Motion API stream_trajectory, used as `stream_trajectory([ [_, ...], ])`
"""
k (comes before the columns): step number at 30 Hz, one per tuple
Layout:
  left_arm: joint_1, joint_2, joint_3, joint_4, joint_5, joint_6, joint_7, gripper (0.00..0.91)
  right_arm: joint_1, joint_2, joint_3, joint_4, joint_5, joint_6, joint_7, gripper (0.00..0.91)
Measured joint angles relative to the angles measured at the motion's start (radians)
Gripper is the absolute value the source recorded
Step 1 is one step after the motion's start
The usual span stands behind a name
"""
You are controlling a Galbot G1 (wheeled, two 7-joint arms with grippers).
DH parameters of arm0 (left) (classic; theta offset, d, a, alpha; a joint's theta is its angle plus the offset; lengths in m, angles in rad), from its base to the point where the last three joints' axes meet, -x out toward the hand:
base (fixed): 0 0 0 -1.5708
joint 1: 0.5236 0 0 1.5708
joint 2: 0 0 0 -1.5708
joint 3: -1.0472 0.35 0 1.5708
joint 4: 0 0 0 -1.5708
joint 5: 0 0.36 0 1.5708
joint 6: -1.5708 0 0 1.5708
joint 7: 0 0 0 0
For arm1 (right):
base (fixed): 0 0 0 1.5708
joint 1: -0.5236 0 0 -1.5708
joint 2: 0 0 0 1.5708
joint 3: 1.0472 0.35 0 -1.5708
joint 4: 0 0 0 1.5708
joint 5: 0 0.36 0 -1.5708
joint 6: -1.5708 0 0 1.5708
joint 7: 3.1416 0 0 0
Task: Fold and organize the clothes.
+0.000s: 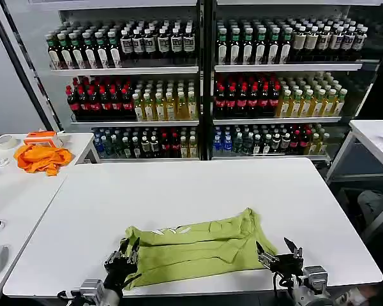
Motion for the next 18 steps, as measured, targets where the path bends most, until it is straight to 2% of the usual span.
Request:
stream_trajectory([
  [12, -0.016, 0.022, -0.012, 0.011, 0.038, 0.025, -0.012, 0.897, 0.007, -0.001, -0.009, -0.002, 0.0, -0.002, 0.0, 0.907],
  [13, -0.022, 0.025, -0.01, 0.016, 0.04, 0.028, -0.011, 0.615, 0.007, -0.001, -0.009, -0.002, 0.0, -0.002, 0.0, 0.907],
  [15, -0.035, 0.034, -0.004, 0.025, 0.043, 0.035, -0.008, 0.322, 0.007, -0.001, -0.009, -0.002, 0.0, -0.003, 0.0, 0.907],
  [16, -0.04, 0.038, -0.002, 0.03, 0.044, 0.039, -0.006, 0.101, 0.007, 0.0, -0.009, -0.002, 0.0, -0.003, 0.0, 0.907],
  [17, -0.046, 0.042, 0.002, 0.036, 0.044, 0.044, -0.004, 0.06, 0.007, 0.0, -0.009, -0.002, 0.0, -0.003, 0.0, 0.907],
  [18, -0.052, 0.045, 0.006, 0.043, 0.044, 0.05, -0.003, 0.06, 0.007, 0.0, -0.008, -0.002, 0.001, -0.003, 0.0, 0.907],
])
